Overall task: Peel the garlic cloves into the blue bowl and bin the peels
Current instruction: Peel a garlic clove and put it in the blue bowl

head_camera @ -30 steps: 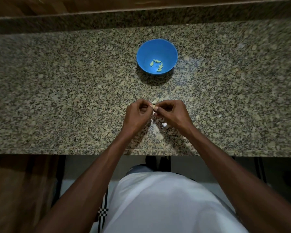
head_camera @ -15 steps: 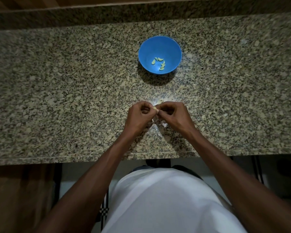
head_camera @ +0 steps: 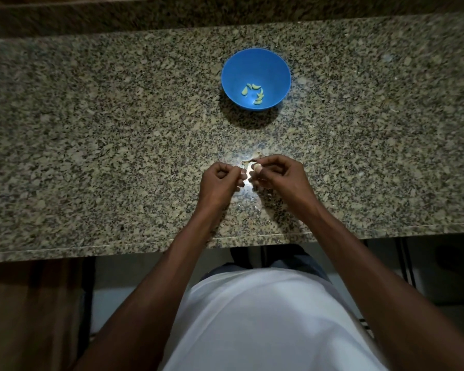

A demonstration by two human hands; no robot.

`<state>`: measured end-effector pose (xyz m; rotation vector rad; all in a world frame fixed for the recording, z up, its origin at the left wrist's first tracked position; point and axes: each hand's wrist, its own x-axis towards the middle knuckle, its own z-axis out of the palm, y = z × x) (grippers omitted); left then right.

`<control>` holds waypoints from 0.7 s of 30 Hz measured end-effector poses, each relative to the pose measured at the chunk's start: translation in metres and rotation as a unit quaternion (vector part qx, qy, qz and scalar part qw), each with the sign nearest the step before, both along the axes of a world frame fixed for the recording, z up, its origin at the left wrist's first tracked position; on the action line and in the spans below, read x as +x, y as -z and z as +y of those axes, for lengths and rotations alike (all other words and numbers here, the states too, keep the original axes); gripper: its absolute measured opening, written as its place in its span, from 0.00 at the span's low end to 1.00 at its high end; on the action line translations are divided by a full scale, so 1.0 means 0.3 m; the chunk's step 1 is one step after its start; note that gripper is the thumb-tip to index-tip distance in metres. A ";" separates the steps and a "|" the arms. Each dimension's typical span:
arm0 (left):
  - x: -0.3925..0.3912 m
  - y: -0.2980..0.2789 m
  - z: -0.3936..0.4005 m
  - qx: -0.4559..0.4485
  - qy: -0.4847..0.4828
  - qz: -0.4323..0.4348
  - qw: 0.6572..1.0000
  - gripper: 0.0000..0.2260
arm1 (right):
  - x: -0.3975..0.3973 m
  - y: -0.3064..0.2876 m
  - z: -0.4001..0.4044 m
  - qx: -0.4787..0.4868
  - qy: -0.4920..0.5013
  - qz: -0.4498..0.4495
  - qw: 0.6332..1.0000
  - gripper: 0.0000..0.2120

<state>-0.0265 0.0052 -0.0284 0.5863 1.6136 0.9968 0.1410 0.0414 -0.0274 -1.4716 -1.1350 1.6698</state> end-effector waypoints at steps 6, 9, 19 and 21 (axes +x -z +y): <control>0.003 0.008 0.000 0.007 0.009 0.053 0.999 0.06 | 0.042 -0.011 0.004 -0.044 -0.008 -0.005 0.999 0.08; 0.011 0.011 -0.003 0.011 0.020 0.093 0.995 0.05 | 0.061 -0.010 0.014 -0.027 -0.014 -0.032 0.999 0.06; 0.012 0.024 -0.007 0.071 0.067 0.221 0.970 0.08 | 0.130 -0.008 0.126 0.108 -0.074 -0.249 0.960 0.08; 0.016 0.018 0.023 0.082 0.080 0.265 0.958 0.10 | 0.140 -0.015 0.178 0.132 -0.081 -0.282 0.947 0.08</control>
